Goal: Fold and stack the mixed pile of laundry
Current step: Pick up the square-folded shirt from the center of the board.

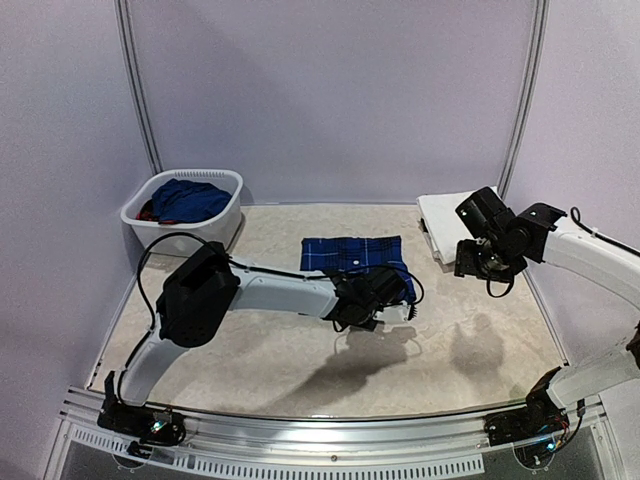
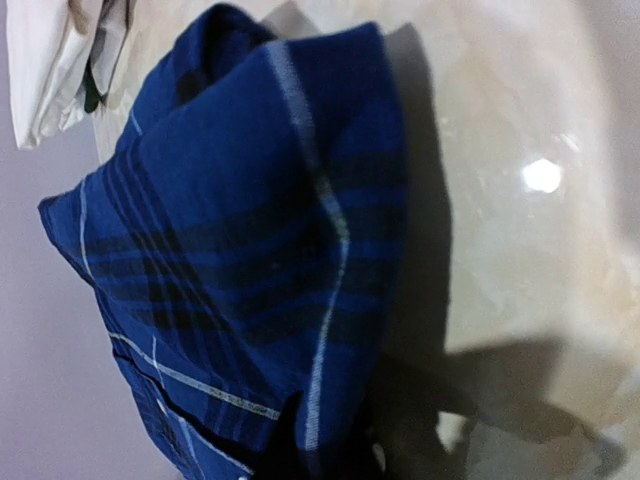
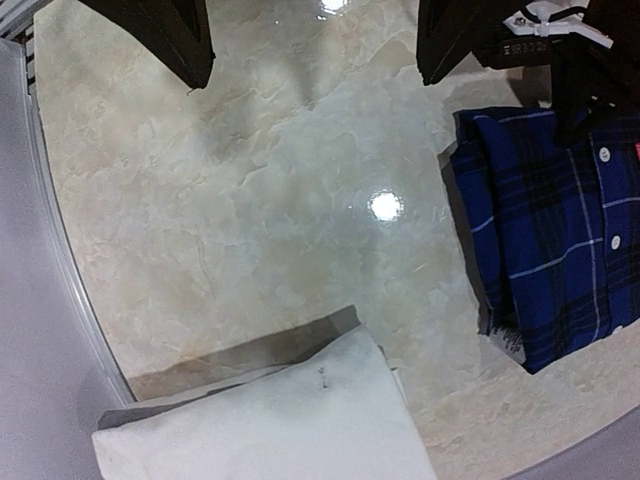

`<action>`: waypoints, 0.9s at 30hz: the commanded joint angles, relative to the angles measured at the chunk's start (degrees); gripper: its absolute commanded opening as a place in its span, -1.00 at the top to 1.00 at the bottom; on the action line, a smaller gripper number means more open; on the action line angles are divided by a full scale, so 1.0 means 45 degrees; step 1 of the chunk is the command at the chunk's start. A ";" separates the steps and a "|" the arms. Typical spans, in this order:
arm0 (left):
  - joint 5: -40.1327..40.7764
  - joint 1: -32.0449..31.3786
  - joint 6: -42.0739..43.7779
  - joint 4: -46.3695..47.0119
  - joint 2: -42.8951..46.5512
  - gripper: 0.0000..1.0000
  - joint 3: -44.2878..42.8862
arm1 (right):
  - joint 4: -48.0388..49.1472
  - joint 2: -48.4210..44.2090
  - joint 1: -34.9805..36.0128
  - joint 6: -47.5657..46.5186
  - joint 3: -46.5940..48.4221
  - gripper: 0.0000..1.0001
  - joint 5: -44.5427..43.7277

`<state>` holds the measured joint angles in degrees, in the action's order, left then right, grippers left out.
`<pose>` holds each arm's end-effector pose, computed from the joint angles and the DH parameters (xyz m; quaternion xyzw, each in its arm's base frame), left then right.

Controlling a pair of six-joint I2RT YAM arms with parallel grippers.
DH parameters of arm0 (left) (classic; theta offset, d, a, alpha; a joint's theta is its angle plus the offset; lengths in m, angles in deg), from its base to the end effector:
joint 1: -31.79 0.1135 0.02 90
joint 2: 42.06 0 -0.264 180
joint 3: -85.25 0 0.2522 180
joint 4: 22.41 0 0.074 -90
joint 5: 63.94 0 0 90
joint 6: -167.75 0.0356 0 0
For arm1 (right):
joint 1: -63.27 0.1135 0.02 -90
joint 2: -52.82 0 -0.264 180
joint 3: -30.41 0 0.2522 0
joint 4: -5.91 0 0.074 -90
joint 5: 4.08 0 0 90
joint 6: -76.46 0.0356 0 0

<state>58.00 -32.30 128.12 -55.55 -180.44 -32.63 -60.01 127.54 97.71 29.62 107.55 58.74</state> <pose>0.2421 -0.4553 0.1166 0.7216 0.5666 0.2237 0.3290 0.2150 0.1277 0.2842 0.1256 0.9393 -0.0387 0.3169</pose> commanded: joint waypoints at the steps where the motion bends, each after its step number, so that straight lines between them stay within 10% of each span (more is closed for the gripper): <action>1: -0.0224 0.0312 -0.0026 -0.0009 -0.0211 1.00 -0.0085 | 0.1270 0.0093 -0.0067 -0.0628 -0.0177 -0.42 0.0896; 20: -0.1363 0.0201 -0.3203 0.1982 0.4076 1.00 0.5607 | 0.6513 0.0346 -0.0426 -0.0800 -0.2531 -0.48 0.5673; 27: -0.2166 0.0215 -0.3893 0.3512 0.5565 1.00 0.7649 | 0.9481 0.1716 -0.0412 -0.0123 -0.2975 -0.78 0.8319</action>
<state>51.46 -31.82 114.09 -45.72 -159.16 -1.92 -27.18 132.52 96.09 27.06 94.74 87.88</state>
